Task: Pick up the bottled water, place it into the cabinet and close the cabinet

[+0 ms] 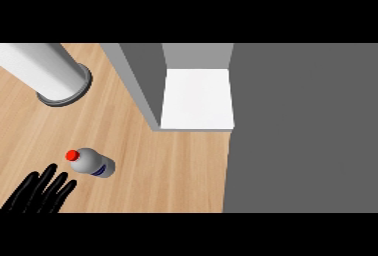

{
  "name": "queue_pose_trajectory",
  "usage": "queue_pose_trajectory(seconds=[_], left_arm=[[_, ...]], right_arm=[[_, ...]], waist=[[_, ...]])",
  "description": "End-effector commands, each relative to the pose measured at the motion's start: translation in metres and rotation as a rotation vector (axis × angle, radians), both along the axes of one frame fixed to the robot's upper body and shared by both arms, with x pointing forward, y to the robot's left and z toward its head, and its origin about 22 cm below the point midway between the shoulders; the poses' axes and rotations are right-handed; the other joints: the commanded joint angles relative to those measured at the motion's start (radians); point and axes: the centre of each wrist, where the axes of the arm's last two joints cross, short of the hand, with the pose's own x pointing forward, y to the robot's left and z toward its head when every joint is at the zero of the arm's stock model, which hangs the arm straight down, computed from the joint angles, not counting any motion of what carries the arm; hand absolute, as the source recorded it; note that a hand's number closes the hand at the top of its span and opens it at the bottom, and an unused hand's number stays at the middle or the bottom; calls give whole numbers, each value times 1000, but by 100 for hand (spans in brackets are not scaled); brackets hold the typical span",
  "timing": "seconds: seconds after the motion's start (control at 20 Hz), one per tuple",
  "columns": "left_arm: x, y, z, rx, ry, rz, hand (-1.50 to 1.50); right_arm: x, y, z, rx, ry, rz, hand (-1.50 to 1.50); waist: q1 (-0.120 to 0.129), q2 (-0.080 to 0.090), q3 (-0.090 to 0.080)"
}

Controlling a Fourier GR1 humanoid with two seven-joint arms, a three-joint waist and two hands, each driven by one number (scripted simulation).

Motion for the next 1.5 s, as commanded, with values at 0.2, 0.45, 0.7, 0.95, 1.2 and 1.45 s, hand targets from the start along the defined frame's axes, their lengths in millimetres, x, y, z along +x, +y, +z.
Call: queue_pose_trajectory(seconds=[0.2, 0.45, 0.7, 0.95, 1.2, 1.45], left_arm=[[-33, -10, 49, -60, -123, -47, -150], [-28, -4, 39, -71, -104, 8, -150], [-35, 6, 40, -42, -127, 120, -150], [-26, 30, 15, -30, -83, 169, -150], [-21, 52, 10, 13, -40, 220, -150], [-10, 70, -11, 40, -10, 210, -150]], right_arm=[[-18, -5, 26, 46, -45, 28, -150], [-31, -7, 21, 66, -41, 52, -150], [-35, -1, 26, 69, -43, 39, -150], [-46, -12, 31, 53, -55, 44, -150], [-49, -10, 34, 56, -43, 64, -150], [-56, -12, 34, 47, -42, 74, -150]], waist=[[3, 3, 0], [-17, 1, 1], [-3, -2, 0], [-17, 1, -1], [-17, 4, -2], [-26, 5, -2]])
